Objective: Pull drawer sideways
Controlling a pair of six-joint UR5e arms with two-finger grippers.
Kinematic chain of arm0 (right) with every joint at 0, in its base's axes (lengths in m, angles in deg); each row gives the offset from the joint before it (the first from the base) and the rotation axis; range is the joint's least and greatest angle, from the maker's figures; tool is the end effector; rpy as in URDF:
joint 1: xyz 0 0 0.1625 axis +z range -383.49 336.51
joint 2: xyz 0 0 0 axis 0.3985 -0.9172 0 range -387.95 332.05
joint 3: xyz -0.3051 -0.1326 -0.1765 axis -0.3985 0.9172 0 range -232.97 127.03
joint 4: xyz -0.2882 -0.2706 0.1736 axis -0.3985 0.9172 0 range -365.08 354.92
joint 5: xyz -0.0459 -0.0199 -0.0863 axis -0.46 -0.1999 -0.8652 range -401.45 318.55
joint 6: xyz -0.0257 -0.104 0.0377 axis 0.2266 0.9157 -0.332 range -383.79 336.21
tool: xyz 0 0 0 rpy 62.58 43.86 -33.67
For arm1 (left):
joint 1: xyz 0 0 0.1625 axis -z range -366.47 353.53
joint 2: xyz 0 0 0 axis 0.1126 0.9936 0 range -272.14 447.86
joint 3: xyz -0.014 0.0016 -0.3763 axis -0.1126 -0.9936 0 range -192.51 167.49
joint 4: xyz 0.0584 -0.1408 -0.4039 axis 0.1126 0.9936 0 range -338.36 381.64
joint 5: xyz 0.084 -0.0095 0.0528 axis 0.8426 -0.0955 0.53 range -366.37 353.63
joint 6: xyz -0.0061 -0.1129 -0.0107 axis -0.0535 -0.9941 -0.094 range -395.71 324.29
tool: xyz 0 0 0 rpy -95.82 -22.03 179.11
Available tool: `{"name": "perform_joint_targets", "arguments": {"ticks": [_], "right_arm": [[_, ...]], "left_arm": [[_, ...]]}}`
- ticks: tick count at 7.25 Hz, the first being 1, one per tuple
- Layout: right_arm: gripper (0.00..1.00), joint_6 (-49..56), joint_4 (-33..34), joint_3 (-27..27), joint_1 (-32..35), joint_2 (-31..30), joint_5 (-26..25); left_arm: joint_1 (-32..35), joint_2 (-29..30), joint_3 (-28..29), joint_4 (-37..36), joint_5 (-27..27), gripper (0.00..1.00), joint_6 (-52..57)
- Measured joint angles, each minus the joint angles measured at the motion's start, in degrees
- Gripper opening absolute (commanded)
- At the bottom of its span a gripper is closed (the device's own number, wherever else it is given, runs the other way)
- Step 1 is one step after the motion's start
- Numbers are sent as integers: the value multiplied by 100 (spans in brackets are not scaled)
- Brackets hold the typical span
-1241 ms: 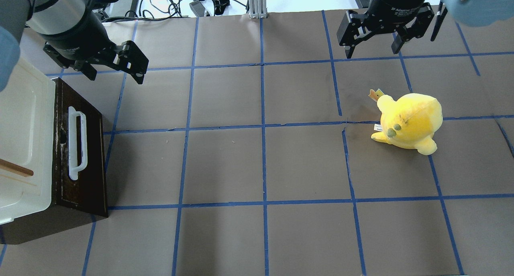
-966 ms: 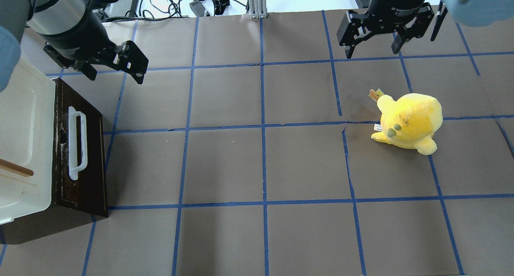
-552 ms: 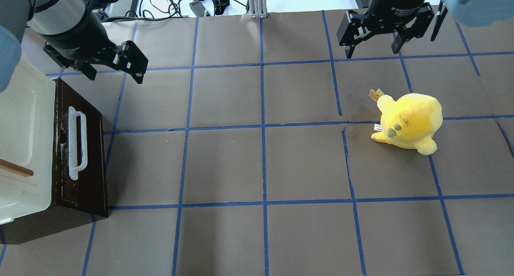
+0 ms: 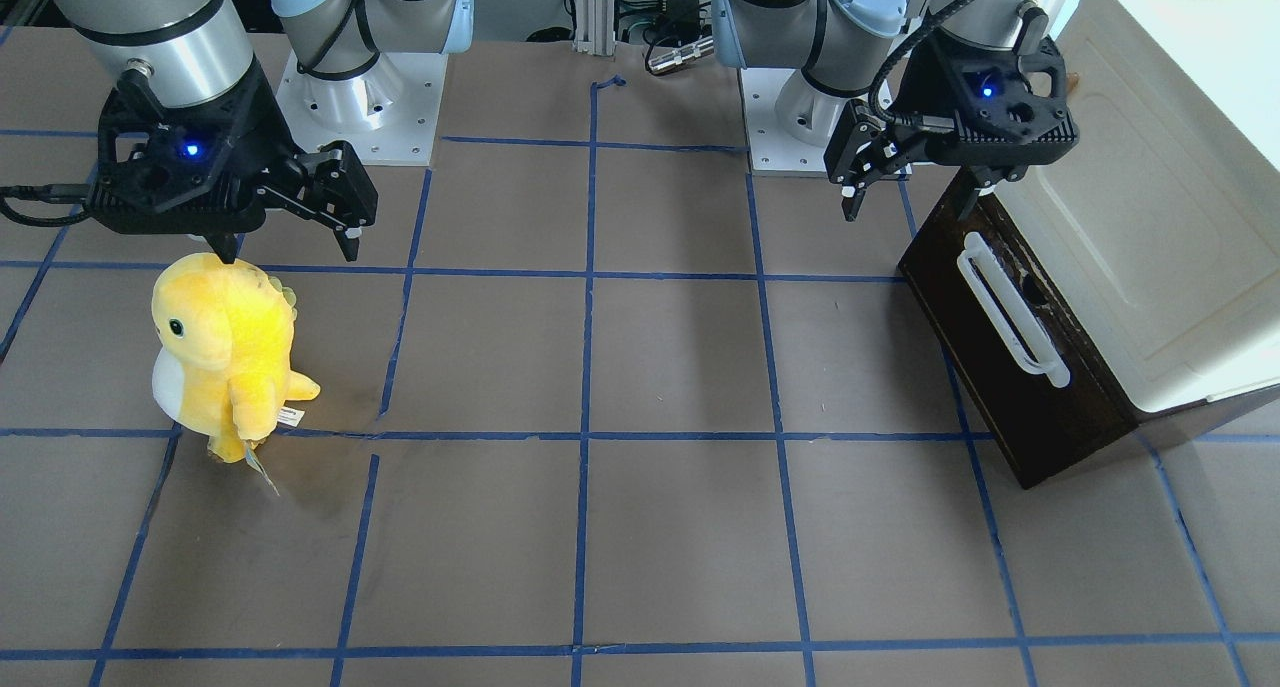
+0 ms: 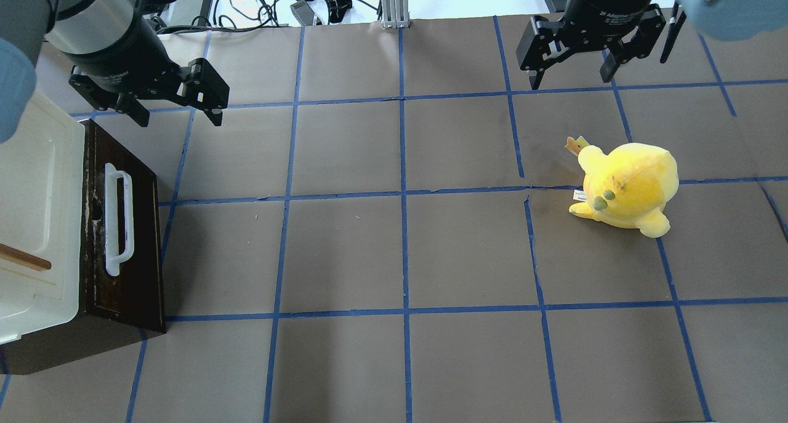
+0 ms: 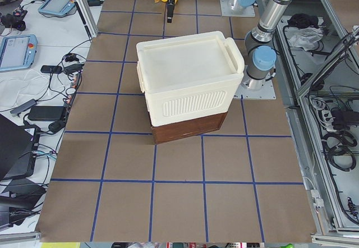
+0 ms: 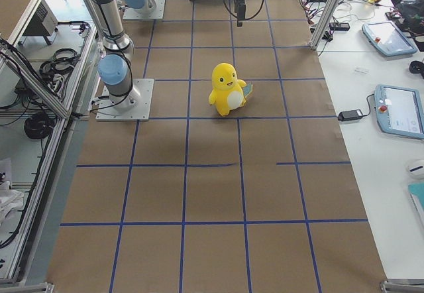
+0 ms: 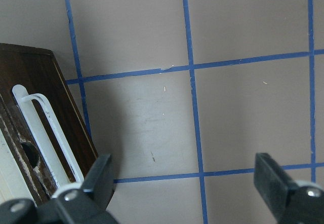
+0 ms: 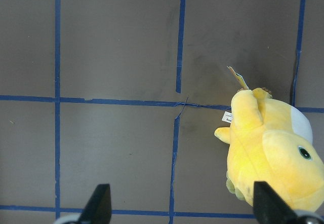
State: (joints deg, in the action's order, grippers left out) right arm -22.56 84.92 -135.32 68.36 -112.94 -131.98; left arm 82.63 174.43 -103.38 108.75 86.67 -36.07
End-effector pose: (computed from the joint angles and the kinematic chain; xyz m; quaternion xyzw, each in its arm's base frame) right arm 0.1498 -0.5434 0.4476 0.0267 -0.9994 0.0231 0.0045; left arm -0.1194 -0.4996 0.4532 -0.0123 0.9984 -0.0474 0.0267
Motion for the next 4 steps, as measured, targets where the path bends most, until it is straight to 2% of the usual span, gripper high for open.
{"name": "perform_joint_targets", "arguments": {"ticks": [2,3,4], "right_arm": [[100,0,0,0,0,0,0],[100,0,0,0,0,0,0],[100,0,0,0,0,0,0]], "left_arm": [[76,31,-66,64,63,98,-404],[177,95,-180,49,321,98,-835],[347,189,-324,22,803,99,-1308]]}}
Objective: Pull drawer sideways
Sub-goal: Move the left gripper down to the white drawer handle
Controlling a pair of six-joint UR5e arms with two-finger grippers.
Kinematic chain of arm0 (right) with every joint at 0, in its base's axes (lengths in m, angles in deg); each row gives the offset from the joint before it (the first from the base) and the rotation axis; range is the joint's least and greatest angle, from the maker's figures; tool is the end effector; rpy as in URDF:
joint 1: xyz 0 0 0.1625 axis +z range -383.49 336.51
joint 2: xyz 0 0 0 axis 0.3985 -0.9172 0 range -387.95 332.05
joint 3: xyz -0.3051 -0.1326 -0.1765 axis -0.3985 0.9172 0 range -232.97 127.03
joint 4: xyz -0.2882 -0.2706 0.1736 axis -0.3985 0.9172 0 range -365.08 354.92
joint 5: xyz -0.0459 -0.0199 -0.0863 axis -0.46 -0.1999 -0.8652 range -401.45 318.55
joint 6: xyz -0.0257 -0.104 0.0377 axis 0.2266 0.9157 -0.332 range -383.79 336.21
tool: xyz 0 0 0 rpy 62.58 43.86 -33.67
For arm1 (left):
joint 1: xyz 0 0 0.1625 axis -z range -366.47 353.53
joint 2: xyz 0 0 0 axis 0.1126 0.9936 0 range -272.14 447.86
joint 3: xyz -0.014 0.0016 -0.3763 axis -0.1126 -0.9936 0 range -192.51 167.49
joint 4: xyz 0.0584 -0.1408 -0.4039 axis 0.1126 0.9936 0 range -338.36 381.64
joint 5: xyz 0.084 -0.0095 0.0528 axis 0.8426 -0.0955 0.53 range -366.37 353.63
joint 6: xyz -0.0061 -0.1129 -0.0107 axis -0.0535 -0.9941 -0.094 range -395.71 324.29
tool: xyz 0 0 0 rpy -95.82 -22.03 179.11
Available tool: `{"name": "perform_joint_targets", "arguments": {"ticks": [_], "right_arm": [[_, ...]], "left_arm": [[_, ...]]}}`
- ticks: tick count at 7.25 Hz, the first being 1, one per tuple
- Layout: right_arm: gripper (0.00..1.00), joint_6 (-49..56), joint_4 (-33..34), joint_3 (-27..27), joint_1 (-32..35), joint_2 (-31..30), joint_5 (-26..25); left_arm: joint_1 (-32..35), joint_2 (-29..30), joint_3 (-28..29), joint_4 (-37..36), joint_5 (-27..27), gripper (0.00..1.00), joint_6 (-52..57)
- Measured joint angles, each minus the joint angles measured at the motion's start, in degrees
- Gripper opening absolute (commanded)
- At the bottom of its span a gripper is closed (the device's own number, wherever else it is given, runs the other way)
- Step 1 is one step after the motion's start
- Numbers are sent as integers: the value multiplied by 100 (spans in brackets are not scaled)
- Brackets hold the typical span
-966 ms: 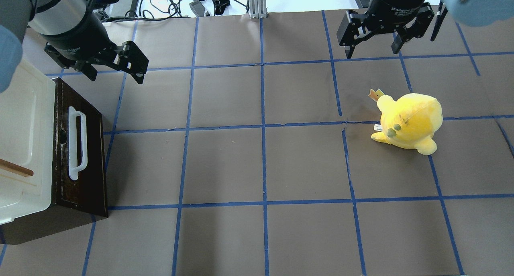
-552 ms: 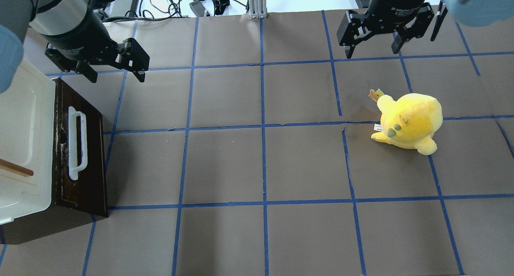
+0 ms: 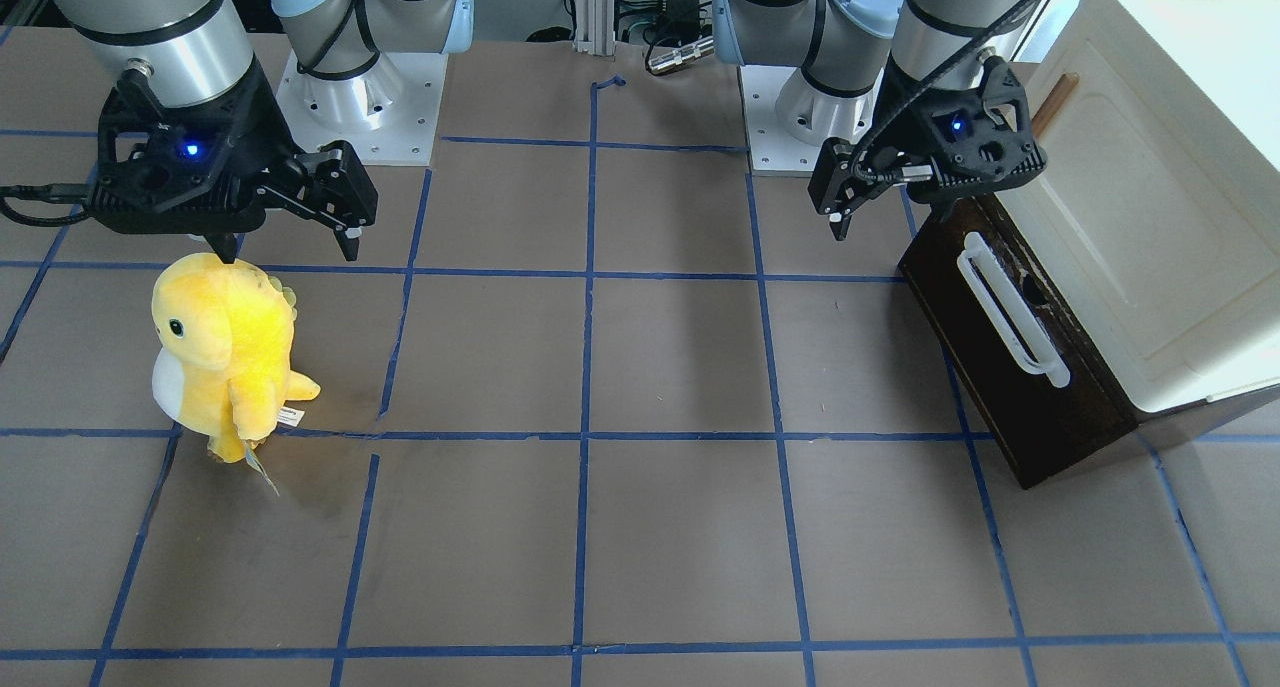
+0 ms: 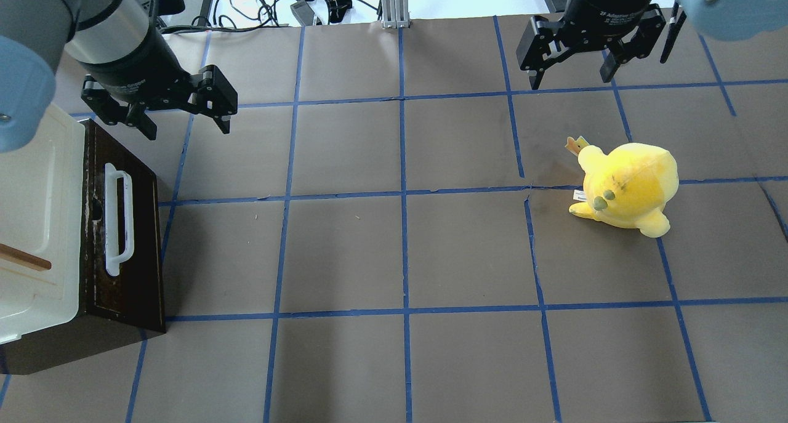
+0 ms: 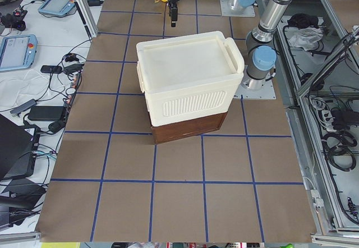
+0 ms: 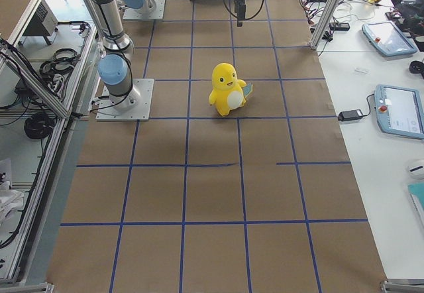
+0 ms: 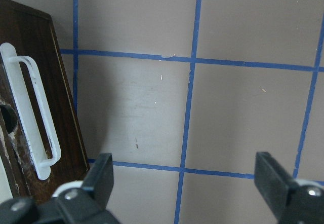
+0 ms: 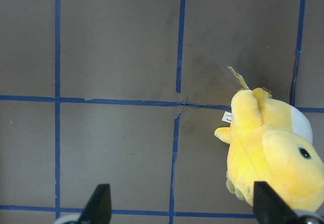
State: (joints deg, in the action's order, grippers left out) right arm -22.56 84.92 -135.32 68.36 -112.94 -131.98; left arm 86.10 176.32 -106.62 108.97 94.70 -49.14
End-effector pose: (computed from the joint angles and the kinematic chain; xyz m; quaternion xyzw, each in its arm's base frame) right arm 0.1498 -0.5434 0.4476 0.0267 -0.9994 0.0231 0.0045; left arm -0.1338 -0.4944 0.4092 -0.0944 0.9909 -0.0143 0.0954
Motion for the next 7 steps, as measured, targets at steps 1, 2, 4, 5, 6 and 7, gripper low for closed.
{"name": "perform_joint_targets", "arguments": {"ticks": [1,2,4,5,6,7], "right_arm": [[100,0,0,0,0,0,0],[100,0,0,0,0,0,0],[100,0,0,0,0,0,0],[100,0,0,0,0,0,0],[100,0,0,0,0,0,0],[100,0,0,0,0,0,0]], "left_arm": [[183,129,-152,-2,537,100,-337],[299,285,-342,4,1045,100,-533],[368,646,-839,-20,1892,100,-871],[373,872,-982,-15,2387,100,-1099],[373,1096,-1040,-4,2803,100,-1227],[373,1351,-1065,-6,3179,100,-1329]]}}
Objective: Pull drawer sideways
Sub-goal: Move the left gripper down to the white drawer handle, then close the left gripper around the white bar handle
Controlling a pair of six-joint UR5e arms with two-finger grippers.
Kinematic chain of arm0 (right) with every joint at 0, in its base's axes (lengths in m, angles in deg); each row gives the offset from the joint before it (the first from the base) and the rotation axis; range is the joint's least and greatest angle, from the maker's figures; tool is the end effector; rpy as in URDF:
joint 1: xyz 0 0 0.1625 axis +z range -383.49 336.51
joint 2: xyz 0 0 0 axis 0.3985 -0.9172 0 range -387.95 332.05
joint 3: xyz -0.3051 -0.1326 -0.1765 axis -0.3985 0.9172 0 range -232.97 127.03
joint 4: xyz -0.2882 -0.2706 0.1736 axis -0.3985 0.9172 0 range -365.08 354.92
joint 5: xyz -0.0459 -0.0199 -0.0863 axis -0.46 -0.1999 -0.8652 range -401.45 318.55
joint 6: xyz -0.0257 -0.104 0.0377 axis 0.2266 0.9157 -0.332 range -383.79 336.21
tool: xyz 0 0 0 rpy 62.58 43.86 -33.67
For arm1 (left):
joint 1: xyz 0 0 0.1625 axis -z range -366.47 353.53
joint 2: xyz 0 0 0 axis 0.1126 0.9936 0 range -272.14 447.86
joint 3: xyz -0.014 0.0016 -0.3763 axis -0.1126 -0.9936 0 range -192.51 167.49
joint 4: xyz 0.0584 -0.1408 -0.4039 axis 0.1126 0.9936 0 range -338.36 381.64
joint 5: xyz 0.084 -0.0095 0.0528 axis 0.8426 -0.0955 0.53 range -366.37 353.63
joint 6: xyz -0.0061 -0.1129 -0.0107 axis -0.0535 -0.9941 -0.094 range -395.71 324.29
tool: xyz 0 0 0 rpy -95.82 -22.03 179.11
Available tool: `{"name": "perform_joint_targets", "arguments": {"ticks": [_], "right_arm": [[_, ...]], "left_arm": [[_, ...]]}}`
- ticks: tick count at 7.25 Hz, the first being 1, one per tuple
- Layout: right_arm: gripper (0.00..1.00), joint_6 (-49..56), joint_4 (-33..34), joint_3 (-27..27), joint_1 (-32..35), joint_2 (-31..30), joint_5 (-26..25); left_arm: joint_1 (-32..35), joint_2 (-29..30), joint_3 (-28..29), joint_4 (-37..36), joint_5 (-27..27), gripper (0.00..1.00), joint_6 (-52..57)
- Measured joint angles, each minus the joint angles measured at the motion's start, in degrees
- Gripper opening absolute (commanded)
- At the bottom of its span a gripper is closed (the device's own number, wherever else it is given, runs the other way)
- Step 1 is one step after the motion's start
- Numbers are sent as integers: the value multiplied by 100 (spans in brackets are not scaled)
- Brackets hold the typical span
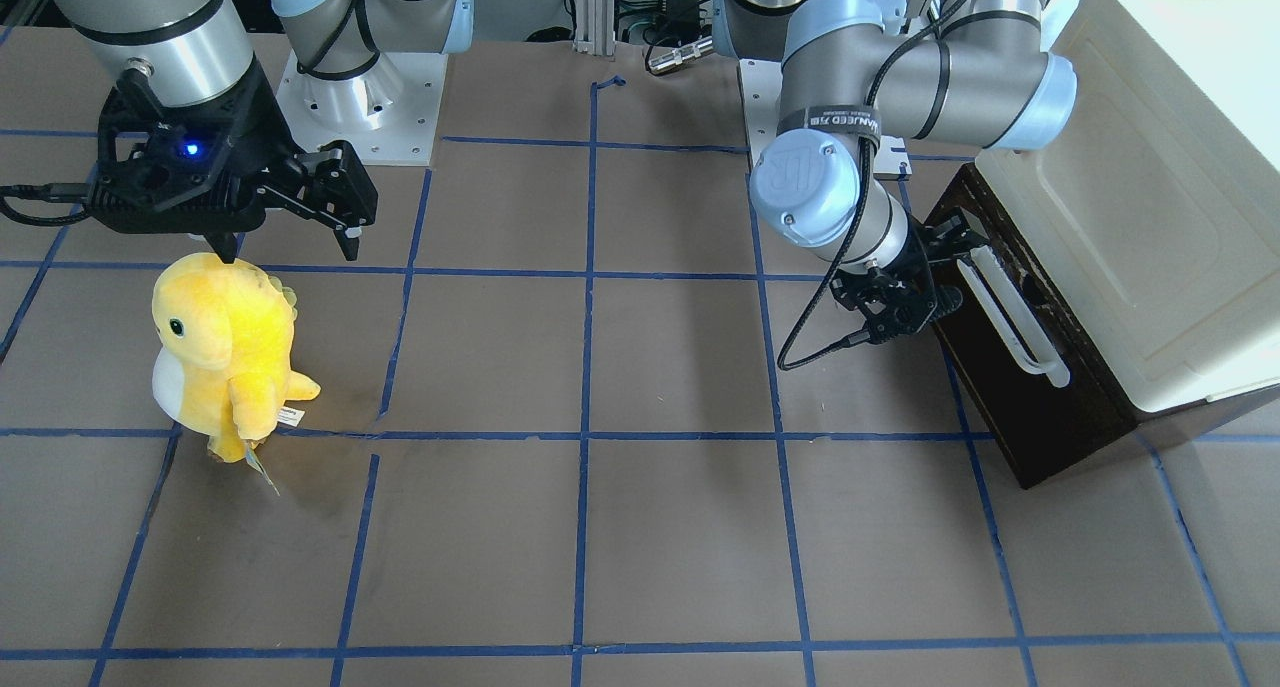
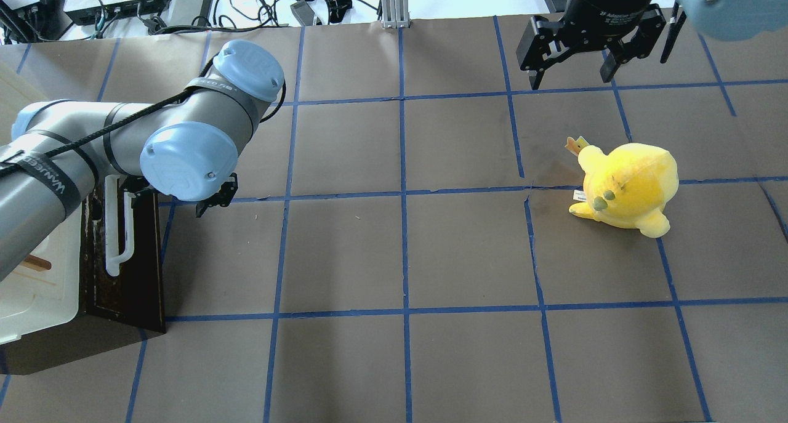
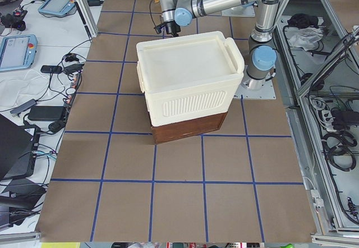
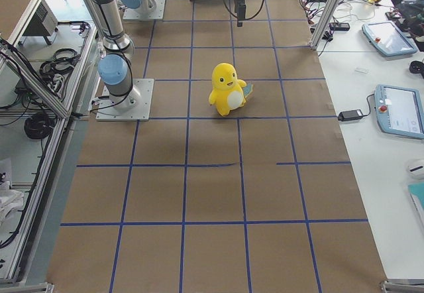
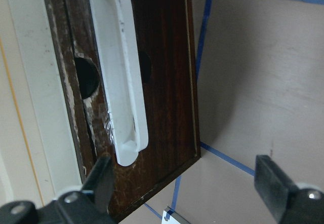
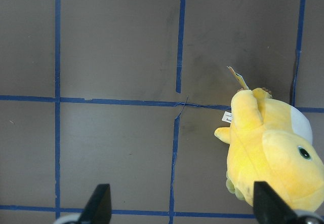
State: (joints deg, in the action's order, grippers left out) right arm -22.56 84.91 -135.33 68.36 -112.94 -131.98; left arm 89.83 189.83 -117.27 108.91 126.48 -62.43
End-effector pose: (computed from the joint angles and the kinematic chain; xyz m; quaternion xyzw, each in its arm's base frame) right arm 0.1498 -0.5434 0.4475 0.0267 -0.9994 0.0229 0.0045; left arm -0.1108 -0.4928 0.2295 -0.0867 0.9096 0.0840 0.3975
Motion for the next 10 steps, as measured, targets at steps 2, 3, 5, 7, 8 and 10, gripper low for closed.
{"name": "perform_joint_targets", "arguments": {"ticks": [2,3,5,7,8,10], "right_arm": [[100,0,0,0,0,0,0],[100,0,0,0,0,0,0],[100,0,0,0,0,0,0],[100,0,0,0,0,-1,0],[100,0,0,0,0,0,0],[100,0,0,0,0,-1,0]], "left_arm": [[3,477,-13,30,811,94,-101],[3,657,-16,47,1094,94,-99],[3,932,-24,269,1729,95,-102],[2,1053,-39,617,2080,100,-136],[-1,1102,-60,721,2141,100,-190],[-20,1183,-110,828,2175,100,-307]]}}
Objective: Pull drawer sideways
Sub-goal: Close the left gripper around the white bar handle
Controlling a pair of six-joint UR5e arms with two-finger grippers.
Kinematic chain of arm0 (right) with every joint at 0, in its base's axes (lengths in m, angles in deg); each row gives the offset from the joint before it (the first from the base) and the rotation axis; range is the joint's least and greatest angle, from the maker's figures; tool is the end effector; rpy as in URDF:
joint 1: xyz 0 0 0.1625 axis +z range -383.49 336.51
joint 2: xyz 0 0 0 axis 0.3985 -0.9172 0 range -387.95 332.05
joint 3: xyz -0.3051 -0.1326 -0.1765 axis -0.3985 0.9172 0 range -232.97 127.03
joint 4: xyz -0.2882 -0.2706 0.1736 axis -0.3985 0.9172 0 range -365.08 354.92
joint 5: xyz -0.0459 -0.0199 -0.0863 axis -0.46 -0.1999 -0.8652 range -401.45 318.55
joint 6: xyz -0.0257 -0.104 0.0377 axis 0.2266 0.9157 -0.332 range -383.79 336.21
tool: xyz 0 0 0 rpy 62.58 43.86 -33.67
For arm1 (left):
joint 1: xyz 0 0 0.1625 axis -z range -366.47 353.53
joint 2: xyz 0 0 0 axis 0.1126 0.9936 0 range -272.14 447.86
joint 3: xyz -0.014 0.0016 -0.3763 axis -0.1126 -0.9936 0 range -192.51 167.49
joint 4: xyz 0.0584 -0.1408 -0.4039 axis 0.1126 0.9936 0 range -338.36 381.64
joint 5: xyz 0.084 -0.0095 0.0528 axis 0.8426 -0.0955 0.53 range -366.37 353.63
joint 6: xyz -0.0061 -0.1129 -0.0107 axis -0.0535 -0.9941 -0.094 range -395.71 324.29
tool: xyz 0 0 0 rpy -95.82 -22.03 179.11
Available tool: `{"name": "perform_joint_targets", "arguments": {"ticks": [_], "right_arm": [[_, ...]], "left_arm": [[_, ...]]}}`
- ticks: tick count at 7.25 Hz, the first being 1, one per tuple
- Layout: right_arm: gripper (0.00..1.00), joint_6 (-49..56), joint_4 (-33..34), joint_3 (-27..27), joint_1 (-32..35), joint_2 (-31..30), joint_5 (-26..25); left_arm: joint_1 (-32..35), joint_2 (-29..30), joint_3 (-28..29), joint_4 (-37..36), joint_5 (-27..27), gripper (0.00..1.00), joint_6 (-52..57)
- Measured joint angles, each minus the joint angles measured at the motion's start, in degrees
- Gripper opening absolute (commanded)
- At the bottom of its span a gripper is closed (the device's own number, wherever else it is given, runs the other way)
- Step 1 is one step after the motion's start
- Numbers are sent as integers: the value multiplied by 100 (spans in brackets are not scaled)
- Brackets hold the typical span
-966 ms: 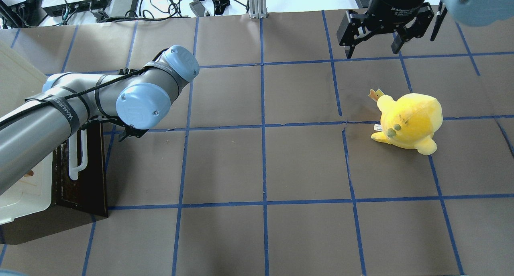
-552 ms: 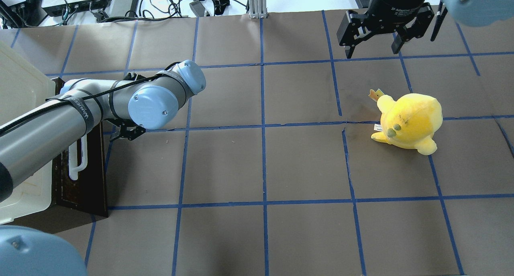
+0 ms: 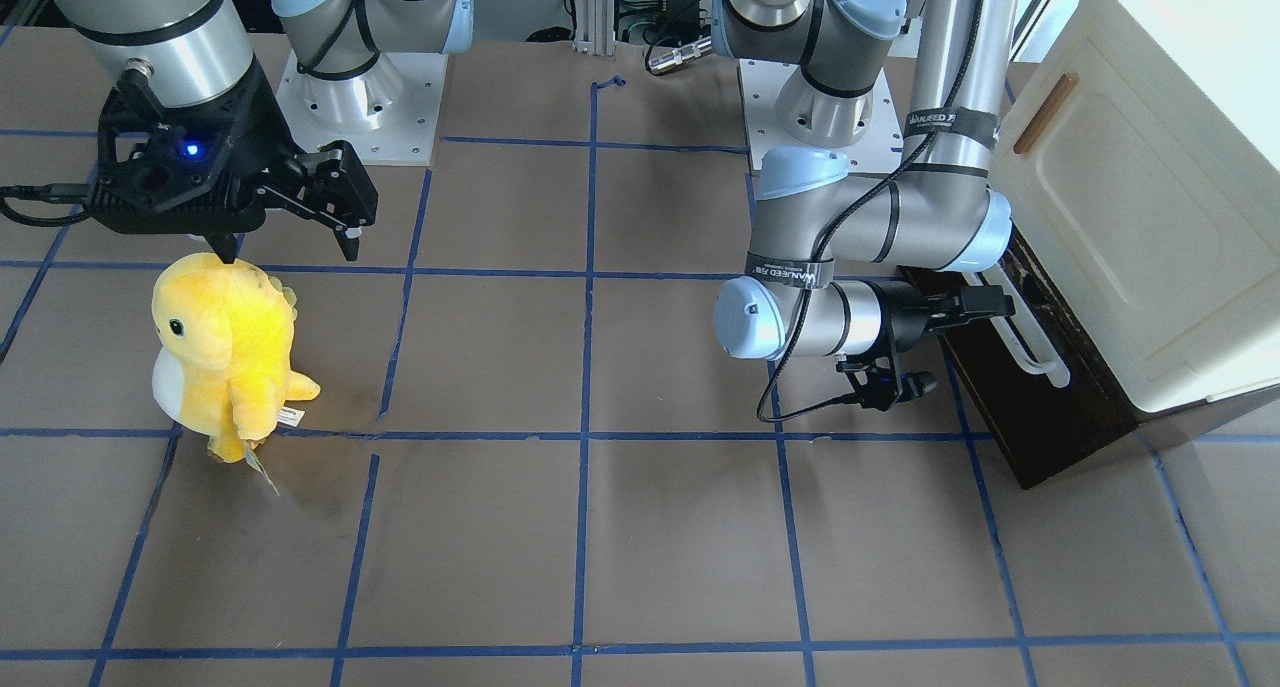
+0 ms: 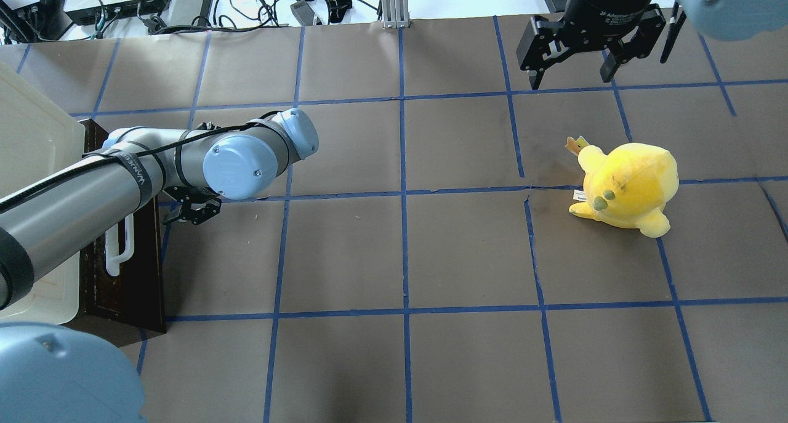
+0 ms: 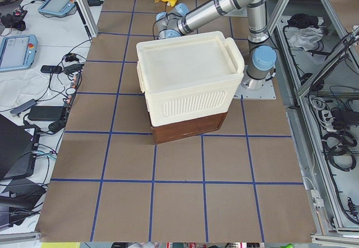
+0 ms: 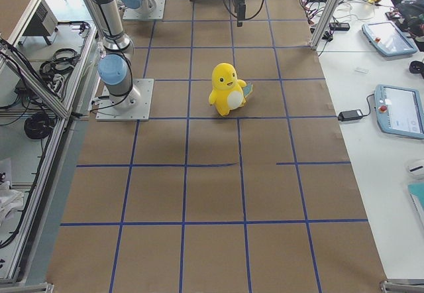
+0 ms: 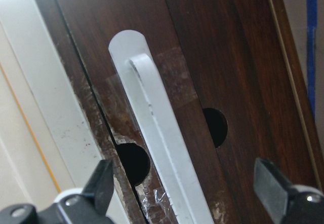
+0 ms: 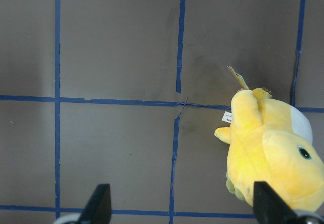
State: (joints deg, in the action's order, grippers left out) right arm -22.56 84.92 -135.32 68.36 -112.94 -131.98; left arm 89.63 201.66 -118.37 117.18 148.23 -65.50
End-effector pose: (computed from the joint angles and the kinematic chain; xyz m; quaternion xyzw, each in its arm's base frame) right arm 0.1498 -0.5434 0.4476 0.0267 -0.9994 0.0231 0.0045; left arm -0.0840 -0.4976 0.1399 0.0407 0.8059 0.1570 0.5694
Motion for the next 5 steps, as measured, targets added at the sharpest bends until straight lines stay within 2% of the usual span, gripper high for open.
{"name": "perform_joint_targets", "arguments": {"ticks": [2,4,5], "right_arm": [[100,0,0,0,0,0,0],[100,0,0,0,0,0,0],[100,0,0,0,0,0,0]], "left_arm": [[-19,41,-42,242,11,99,-167],[-42,41,-58,359,168,84,-247],[-90,41,-68,371,273,82,-266]]}}
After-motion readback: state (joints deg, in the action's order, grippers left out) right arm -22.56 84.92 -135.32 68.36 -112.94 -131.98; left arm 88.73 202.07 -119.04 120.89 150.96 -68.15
